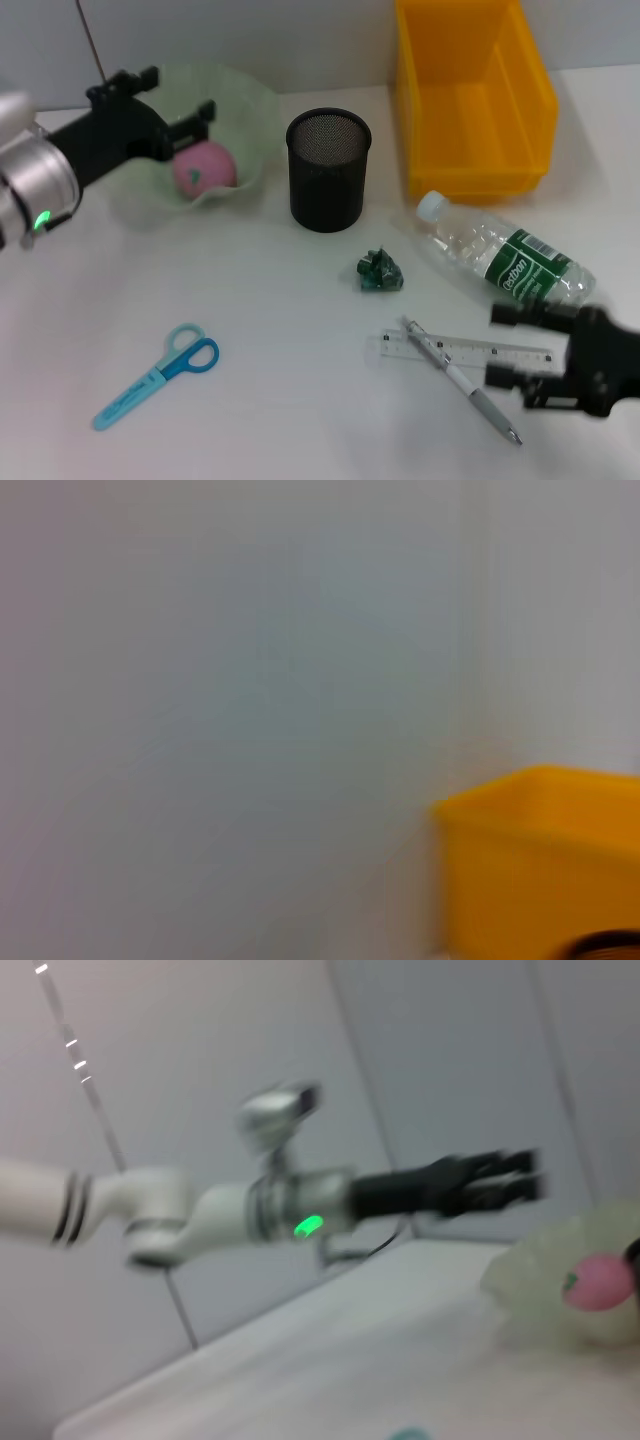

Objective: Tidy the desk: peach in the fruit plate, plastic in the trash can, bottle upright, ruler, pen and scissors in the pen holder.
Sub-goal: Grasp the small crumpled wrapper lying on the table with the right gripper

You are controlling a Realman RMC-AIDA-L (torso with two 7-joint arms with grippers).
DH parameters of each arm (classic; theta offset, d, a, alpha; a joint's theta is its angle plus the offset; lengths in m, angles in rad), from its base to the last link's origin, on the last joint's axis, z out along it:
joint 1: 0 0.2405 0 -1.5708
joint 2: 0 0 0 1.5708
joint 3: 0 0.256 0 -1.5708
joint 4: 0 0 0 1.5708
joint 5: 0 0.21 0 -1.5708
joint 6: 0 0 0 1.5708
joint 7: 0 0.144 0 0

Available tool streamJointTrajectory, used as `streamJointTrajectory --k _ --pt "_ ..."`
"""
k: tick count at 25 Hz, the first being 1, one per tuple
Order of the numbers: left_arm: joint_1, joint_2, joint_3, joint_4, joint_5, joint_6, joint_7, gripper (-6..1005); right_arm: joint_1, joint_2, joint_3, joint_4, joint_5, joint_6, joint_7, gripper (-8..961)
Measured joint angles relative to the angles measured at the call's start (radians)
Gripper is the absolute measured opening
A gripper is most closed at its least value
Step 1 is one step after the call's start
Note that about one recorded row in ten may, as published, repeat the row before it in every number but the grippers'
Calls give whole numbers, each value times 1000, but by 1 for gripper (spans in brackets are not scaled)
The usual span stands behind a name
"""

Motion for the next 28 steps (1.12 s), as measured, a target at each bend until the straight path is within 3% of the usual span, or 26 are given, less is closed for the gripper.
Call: streamJointTrajectory --k 4,5,6,10,13,18,22,28 --pt "150 7 125 118 11 236 -18 844 5 -2 20 -103 56 -46 111 826" --pt "150 7 125 118 11 236 -18 844 13 -3 21 -140 64 -61 155 826" --pt "216 8 152 153 44 317 -19 844 22 -3 18 -193 66 -69 210 826" --pt "269 10 153 153 122 398 -21 843 66 6 -22 -413 55 -53 449 825" --pt "276 14 148 138 162 425 -35 843 101 6 -97 -578 10 16 672 825" --pt "257 28 144 69 194 450 -52 843 154 5 -260 -748 -122 104 929 825" --pt "232 51 136 9 188 486 -56 843 220 3 -379 -788 -216 120 1067 826" --pt "227 57 105 -2 193 520 -46 842 296 6 -508 -786 -353 181 1170 826"
